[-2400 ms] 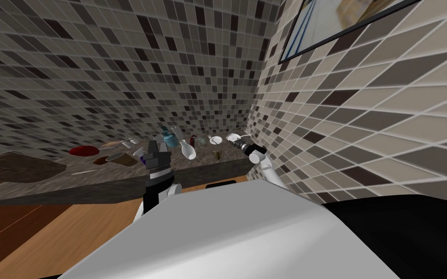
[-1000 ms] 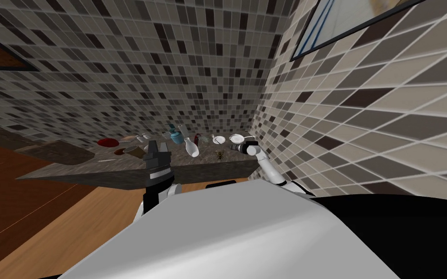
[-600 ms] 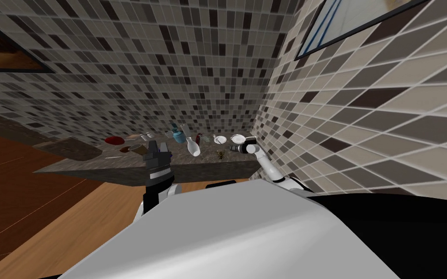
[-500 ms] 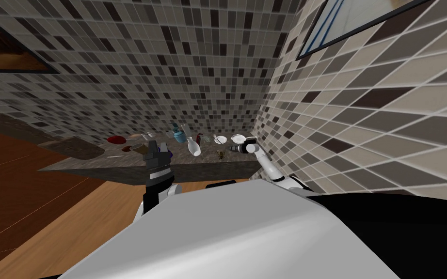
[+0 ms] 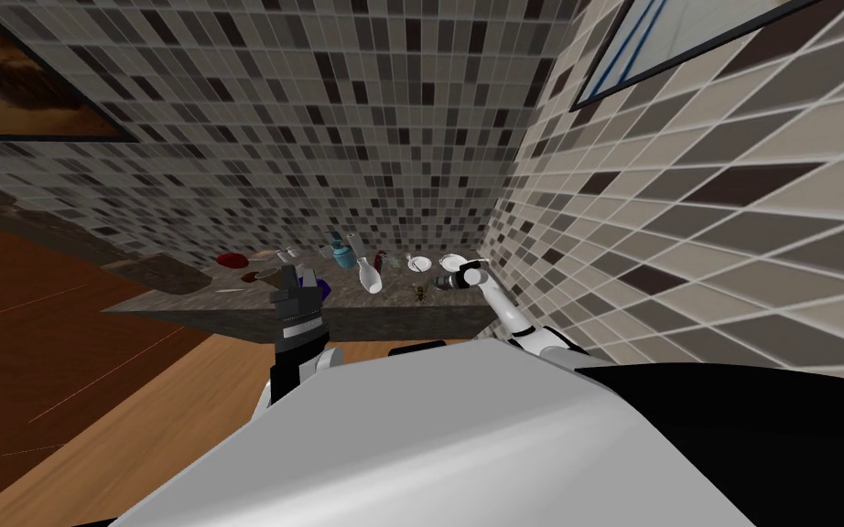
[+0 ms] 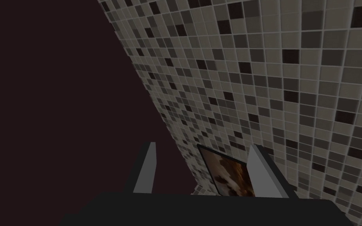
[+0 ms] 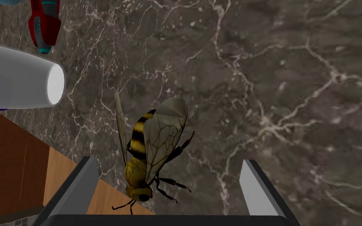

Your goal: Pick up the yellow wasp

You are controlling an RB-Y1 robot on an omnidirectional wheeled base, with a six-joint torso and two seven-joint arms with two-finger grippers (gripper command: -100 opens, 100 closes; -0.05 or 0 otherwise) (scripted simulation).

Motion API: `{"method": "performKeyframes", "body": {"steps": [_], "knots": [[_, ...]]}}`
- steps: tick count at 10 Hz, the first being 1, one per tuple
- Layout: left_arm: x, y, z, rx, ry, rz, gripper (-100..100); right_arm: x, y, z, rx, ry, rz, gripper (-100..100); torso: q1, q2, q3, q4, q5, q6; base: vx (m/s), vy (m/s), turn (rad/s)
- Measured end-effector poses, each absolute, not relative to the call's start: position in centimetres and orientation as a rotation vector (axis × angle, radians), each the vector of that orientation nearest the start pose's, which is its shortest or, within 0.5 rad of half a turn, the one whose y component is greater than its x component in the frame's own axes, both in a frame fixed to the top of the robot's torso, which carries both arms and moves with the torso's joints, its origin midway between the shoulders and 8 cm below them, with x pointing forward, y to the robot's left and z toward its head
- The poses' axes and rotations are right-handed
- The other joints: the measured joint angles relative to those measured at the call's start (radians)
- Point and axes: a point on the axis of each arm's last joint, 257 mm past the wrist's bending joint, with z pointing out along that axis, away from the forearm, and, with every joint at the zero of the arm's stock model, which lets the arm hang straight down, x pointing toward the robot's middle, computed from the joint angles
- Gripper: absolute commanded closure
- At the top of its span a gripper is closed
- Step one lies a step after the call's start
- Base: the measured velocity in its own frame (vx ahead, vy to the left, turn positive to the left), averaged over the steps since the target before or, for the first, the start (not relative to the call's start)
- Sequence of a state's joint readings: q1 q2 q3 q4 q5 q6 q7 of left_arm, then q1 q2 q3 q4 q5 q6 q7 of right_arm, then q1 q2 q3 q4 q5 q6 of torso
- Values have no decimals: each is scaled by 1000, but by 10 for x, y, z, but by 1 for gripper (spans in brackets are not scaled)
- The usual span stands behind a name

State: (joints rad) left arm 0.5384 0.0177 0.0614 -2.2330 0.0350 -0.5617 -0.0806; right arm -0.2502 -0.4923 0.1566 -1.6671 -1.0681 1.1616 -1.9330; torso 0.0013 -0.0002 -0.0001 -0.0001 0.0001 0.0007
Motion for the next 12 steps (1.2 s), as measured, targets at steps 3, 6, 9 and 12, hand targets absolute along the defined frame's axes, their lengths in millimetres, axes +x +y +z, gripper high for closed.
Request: {"method": "performKeyframes", "body": {"steps": [3,6,9,12], "knots": [[334,307,5,-642,635,-1169,0,447,-132,-299,-2397,226,-391,-100,2,-1,0,0,0,0,3,31,112],[334,307,5,-642,635,-1169,0,433,-131,-308,-2415,280,-256,-100,3,0,0,0,1,0,6,43,59],[334,307,5,-642,635,-1169,0,435,-134,-310,-2415,290,-251,-100,1,1,0,0,0,0,-16,16,48],[334,307,5,-642,635,-1169,0,443,-141,-317,-2413,310,-259,-100,0,2,1,0,0,0,-27,16,58]]}}
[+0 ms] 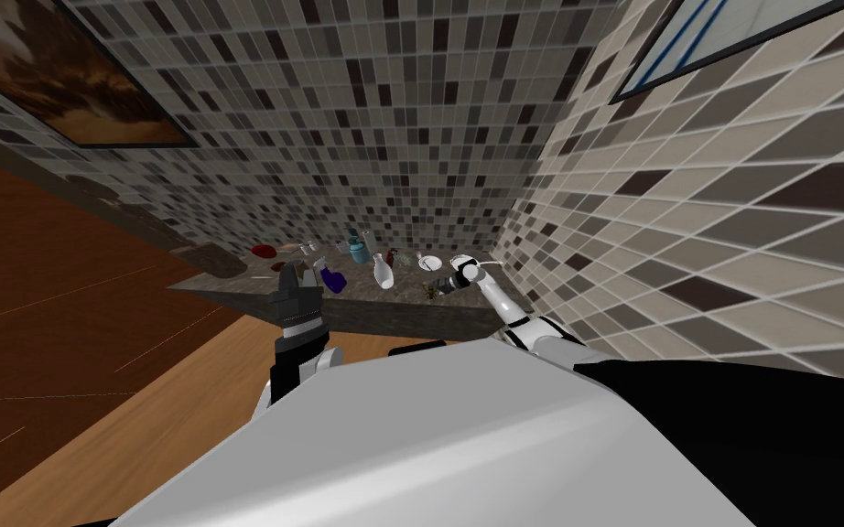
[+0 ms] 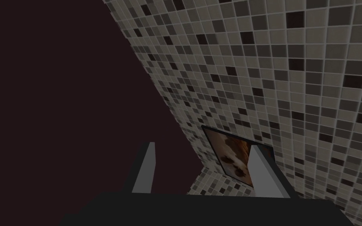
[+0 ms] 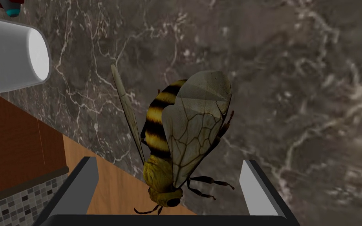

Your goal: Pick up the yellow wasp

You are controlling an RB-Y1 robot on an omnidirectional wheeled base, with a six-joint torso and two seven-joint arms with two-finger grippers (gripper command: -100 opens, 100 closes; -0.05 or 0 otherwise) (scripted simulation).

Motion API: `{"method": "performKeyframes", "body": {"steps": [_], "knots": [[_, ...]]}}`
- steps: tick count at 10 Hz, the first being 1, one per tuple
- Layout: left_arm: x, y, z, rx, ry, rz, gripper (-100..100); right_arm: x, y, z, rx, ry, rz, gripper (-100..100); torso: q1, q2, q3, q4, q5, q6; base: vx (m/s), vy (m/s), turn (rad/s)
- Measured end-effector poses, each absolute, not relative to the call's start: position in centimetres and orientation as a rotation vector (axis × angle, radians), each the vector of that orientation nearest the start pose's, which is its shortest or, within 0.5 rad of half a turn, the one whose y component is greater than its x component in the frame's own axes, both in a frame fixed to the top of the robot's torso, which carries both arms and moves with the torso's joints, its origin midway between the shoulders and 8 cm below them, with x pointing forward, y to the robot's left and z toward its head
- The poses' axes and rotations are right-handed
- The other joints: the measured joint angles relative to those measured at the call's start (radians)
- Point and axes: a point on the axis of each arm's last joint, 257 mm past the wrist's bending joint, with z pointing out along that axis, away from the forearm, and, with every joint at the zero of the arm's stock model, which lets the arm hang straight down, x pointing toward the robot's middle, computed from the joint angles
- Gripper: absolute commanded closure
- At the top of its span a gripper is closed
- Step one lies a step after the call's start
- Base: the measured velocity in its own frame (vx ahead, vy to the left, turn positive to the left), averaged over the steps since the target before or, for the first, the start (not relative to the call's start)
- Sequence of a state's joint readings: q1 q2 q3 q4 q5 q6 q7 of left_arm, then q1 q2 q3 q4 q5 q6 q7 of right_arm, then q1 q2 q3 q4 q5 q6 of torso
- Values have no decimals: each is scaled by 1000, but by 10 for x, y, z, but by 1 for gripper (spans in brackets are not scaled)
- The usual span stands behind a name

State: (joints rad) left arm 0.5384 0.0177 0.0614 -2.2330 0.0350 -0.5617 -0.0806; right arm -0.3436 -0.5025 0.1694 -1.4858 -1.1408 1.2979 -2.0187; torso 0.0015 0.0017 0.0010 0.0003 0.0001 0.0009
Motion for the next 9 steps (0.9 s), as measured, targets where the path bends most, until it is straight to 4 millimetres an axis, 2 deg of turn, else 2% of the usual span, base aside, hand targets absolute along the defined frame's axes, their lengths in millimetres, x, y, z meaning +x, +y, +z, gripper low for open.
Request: {"method": "performKeyframes", "body": {"steps": [4,5,9], "knots": [[334,307,5,-642,635,-1169,0,456,-152,-324,-2409,340,-272,-100,0,0,-1,-1,-1,0,-26,17,42],[334,307,5,-642,635,-1169,0,456,-152,-324,-2409,339,-274,100,0,-2,-2,-1,-1,0,0,0,0],[334,307,5,-642,635,-1169,0,456,-152,-325,-2408,343,-272,100,0,-3,-2,-1,-1,-1,0,0,0]]}}
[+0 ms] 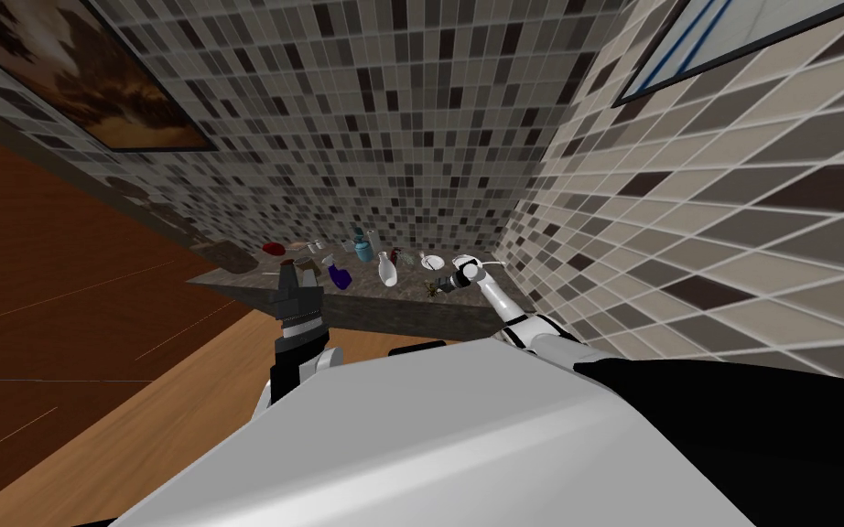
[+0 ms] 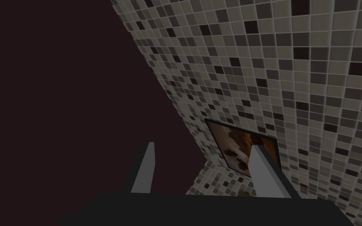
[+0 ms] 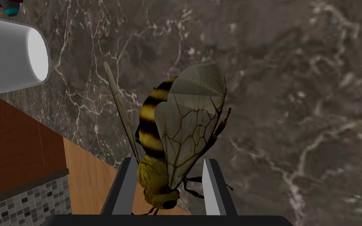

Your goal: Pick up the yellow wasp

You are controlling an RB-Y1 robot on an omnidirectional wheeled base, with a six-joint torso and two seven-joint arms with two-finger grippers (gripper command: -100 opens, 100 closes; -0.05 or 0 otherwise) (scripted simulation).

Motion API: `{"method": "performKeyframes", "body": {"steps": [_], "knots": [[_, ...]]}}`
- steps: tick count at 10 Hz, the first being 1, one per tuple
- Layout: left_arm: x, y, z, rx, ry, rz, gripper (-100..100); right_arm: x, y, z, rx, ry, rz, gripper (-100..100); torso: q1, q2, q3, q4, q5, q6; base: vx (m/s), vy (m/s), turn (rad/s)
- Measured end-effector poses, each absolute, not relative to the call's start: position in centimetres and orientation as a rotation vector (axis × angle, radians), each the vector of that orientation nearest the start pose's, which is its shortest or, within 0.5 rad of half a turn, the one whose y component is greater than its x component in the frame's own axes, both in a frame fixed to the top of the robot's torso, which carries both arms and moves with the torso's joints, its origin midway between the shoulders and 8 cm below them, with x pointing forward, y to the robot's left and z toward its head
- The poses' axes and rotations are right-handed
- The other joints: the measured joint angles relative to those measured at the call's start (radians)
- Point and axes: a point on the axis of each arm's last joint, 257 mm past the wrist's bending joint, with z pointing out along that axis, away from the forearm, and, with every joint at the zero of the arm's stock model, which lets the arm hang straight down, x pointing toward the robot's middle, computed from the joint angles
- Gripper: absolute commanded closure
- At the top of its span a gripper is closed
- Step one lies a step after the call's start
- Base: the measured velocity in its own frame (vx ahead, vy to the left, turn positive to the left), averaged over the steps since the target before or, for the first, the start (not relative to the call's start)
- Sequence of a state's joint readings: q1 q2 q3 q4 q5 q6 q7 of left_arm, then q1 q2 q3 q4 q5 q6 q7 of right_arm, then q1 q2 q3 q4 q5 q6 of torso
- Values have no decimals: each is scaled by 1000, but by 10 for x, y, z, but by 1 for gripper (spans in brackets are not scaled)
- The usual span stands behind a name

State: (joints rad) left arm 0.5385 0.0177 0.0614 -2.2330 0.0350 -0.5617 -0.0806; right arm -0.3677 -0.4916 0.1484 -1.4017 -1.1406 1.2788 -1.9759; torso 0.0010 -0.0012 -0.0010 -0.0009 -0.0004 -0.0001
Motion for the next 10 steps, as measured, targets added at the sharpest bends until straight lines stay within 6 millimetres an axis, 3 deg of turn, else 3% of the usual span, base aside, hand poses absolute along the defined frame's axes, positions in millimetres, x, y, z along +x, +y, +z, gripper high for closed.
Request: {"method": "performKeyframes", "body": {"steps": [1,2,9,10], "knots": [[334,307,5,-642,635,-1169,0,456,-152,-325,-2408,343,-271,0,0,0,0,0,0,0,0,0,0],[334,307,5,-642,635,-1169,0,456,-152,-325,-2408,343,-271,100,0,0,0,0,0,0,28,-22,-91],[334,307,5,-642,635,-1169,0,435,-133,-310,-2415,285,-252,100,0,0,0,1,1,0,30,-19,-56],[334,307,5,-642,635,-1169,0,434,-133,-310,-2415,285,-251,0,0,0,0,1,1,0,0,0,0]]}}
